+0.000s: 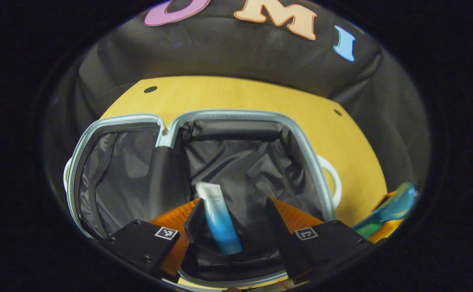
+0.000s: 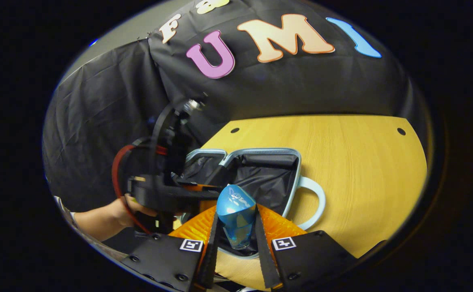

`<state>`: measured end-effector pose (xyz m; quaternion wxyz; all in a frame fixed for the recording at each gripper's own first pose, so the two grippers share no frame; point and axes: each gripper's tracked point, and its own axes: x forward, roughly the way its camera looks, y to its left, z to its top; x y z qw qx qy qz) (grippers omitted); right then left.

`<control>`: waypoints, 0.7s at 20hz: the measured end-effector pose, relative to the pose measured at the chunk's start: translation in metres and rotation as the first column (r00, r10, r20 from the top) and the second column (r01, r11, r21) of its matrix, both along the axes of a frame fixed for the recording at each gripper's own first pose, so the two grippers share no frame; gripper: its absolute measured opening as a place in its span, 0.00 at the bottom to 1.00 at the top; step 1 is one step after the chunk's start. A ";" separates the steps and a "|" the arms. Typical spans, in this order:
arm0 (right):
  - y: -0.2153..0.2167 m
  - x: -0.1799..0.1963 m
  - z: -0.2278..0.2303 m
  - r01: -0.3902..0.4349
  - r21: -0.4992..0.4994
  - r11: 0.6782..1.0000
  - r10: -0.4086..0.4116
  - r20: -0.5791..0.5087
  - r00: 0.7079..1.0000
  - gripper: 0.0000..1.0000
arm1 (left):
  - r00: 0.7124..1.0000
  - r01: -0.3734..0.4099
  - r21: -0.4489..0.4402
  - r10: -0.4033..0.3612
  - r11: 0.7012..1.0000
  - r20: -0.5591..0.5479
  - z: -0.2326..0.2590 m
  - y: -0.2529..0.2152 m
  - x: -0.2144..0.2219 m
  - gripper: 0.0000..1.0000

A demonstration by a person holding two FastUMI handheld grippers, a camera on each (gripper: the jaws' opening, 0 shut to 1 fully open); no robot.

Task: First open the suitcase, pack the skin care products into it, and then close the suitcase.

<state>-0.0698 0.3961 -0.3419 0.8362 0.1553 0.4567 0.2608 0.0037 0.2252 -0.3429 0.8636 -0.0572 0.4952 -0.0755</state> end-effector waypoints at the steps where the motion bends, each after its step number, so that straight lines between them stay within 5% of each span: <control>1: 0.003 -0.004 -0.013 -0.002 -0.020 1.000 0.002 -0.025 1.000 0.44 | 1.000 -0.003 -0.012 0.003 1.000 0.024 0.010 0.008 0.003 0.85; 7: 0.023 -0.002 -0.055 0.085 -0.023 0.996 -0.087 -0.152 0.985 0.44 | 0.982 -0.151 0.060 0.143 0.987 0.122 0.049 0.130 0.009 0.85; 12: 0.022 0.026 -0.064 0.165 -0.108 0.980 -0.176 -0.105 0.979 0.51 | 0.940 -0.331 0.151 0.312 0.931 0.139 0.059 0.249 -0.011 0.86; 13: 0.022 0.031 -0.067 0.179 -0.114 0.977 -0.190 -0.094 0.977 0.42 | 0.929 -0.362 0.163 0.341 0.918 0.145 0.059 0.271 -0.015 0.85; 14: 0.024 0.035 -0.065 0.192 -0.111 0.975 -0.202 -0.092 0.975 0.46 | 0.917 -0.393 0.175 0.371 0.903 0.147 0.058 0.290 -0.018 0.82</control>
